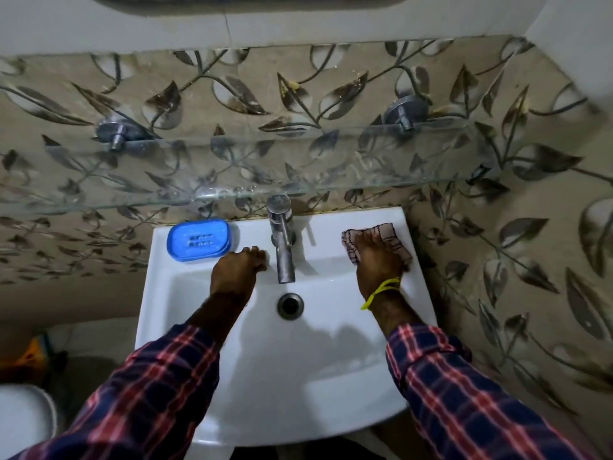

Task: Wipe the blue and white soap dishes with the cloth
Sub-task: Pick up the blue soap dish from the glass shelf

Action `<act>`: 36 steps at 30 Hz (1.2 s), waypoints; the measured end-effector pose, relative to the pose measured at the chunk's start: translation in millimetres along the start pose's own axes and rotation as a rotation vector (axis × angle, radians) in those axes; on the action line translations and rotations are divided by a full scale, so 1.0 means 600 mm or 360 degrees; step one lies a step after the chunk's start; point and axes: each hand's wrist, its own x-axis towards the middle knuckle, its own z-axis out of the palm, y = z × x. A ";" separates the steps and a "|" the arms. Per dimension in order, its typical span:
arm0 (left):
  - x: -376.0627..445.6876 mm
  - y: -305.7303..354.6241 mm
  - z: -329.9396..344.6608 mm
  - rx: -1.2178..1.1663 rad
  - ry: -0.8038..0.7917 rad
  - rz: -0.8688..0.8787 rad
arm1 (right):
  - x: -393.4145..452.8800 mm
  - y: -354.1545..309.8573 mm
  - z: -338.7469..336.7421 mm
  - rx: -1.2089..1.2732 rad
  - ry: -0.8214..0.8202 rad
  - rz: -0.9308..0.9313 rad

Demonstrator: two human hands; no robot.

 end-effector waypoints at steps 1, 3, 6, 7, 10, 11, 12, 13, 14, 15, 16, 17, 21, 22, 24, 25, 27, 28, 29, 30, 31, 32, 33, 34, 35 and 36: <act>0.001 0.001 -0.002 0.0023 -0.0012 0.0004 | -0.003 -0.007 -0.012 0.0086 0.0018 0.0066; -0.002 0.002 -0.010 0.0031 -0.0062 0.0016 | -0.012 -0.018 -0.038 0.0227 0.0046 0.0223; -0.002 0.004 -0.023 -0.0063 -0.0138 0.0009 | -0.024 -0.028 -0.066 0.0400 0.0078 0.0436; -0.001 0.002 -0.029 -0.0083 -0.0185 0.0032 | -0.033 -0.031 -0.070 0.0545 0.0127 0.0479; -0.008 -0.009 -0.041 -0.0256 -0.0357 0.0102 | -0.080 -0.039 -0.067 0.1258 0.0223 0.0693; -0.016 -0.011 -0.043 -0.0349 -0.0392 0.0110 | -0.098 -0.042 -0.067 0.1458 0.0215 0.0749; -0.026 -0.018 -0.046 -0.0434 -0.0366 0.0122 | -0.116 -0.051 -0.065 0.1606 0.0183 0.0768; -0.036 -0.027 -0.049 -0.0503 -0.0298 0.0137 | -0.130 -0.063 -0.064 0.1668 0.0146 0.0770; -0.047 -0.036 -0.052 -0.0555 -0.0219 0.0150 | -0.142 -0.075 -0.064 0.1642 0.0127 0.0749; -0.059 -0.047 -0.055 -0.0604 -0.0123 0.0161 | -0.155 -0.088 -0.066 0.1592 0.0128 0.0714; -0.070 -0.056 -0.059 -0.0676 -0.0012 0.0156 | -0.164 -0.103 -0.071 0.1560 0.0142 0.0680; -0.080 -0.068 -0.064 -0.0771 0.0092 0.0131 | -0.174 -0.120 -0.075 0.1567 0.0150 0.0654; -0.098 -0.120 -0.088 -0.1020 0.0421 -0.0151 | -0.204 -0.193 -0.090 0.1748 0.0127 0.0515; -0.098 -0.136 -0.095 -0.1057 0.0493 -0.0256 | -0.205 -0.212 -0.090 0.1753 0.0107 0.0459; -0.090 -0.165 -0.107 -0.1172 0.0593 -0.0479 | -0.201 -0.249 -0.086 0.1754 0.0039 0.0381; -0.084 -0.178 -0.110 -0.1225 0.0616 -0.0574 | -0.195 -0.265 -0.080 0.1722 -0.0002 0.0387; -0.069 -0.195 -0.113 -0.1275 0.0603 -0.0680 | -0.182 -0.292 -0.067 0.1540 -0.0068 0.0423; -0.060 -0.201 -0.114 -0.1281 0.0582 -0.0709 | -0.173 -0.304 -0.059 0.1427 -0.0089 0.0425; -0.050 -0.205 -0.114 -0.1278 0.0563 -0.0732 | -0.164 -0.316 -0.051 0.1328 -0.0096 0.0402; -0.040 -0.208 -0.115 -0.1265 0.0539 -0.0753 | -0.151 -0.328 -0.045 0.1209 -0.0098 0.0363; -0.030 -0.209 -0.115 -0.1249 0.0497 -0.0774 | -0.138 -0.337 -0.038 0.1065 -0.0115 0.0311; -0.020 -0.211 -0.115 -0.1234 0.0451 -0.0801 | -0.121 -0.347 -0.032 0.0905 -0.0182 0.0262; -0.012 -0.213 -0.114 -0.1223 0.0398 -0.0826 | -0.104 -0.355 -0.025 0.0768 -0.0248 0.0230; -0.004 -0.214 -0.112 -0.1215 0.0346 -0.0851 | -0.088 -0.361 -0.017 0.0698 -0.0297 0.0223; 0.002 -0.217 -0.110 -0.1217 0.0294 -0.0879 | -0.072 -0.366 -0.010 0.0674 -0.0360 0.0226; 0.007 -0.219 -0.108 -0.1221 0.0249 -0.0906 | -0.060 -0.370 -0.003 0.0711 -0.0414 0.0255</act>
